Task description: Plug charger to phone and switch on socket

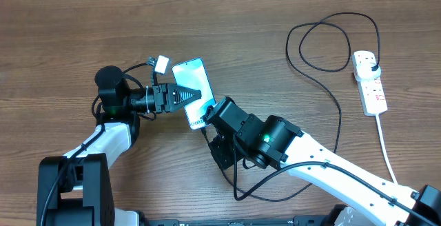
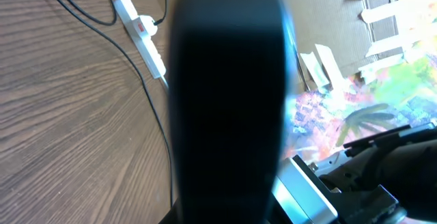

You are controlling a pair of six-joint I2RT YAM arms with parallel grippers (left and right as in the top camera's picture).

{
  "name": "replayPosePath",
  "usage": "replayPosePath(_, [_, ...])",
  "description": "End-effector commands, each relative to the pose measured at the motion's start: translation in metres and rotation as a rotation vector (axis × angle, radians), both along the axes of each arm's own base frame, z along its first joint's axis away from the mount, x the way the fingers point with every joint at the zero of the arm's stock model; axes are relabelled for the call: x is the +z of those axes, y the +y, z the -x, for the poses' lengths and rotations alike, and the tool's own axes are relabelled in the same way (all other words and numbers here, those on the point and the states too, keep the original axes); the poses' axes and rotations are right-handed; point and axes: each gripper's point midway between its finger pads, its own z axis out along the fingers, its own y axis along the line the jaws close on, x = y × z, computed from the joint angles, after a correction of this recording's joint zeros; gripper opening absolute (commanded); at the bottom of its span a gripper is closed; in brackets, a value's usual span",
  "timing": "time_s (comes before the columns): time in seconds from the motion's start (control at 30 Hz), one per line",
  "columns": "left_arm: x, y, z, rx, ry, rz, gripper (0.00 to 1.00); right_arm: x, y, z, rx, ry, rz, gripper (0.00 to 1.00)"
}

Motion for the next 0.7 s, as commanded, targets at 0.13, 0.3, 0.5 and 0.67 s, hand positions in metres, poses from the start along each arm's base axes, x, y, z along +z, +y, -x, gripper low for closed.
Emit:
replayPosePath(0.13, [0.004,0.026,-0.022,0.122,-0.042,-0.013,0.04,-0.034,0.006,-0.008,0.043,0.000,0.078,0.25])
replayPosePath(0.3, [0.001,0.056,-0.032,0.208,-0.016,-0.012,0.04,-0.063,0.014,-0.015,0.045,0.020,0.116,0.31])
replayPosePath(0.5, [-0.003,0.099,-0.040,0.324,0.014,-0.008,0.04,-0.103,0.007,-0.022,0.031,0.040,0.230,0.38])
replayPosePath(0.67, [-0.007,0.121,-0.038,0.364,0.037,0.002,0.04,-0.126,0.009,-0.021,0.037,0.064,0.262,0.44])
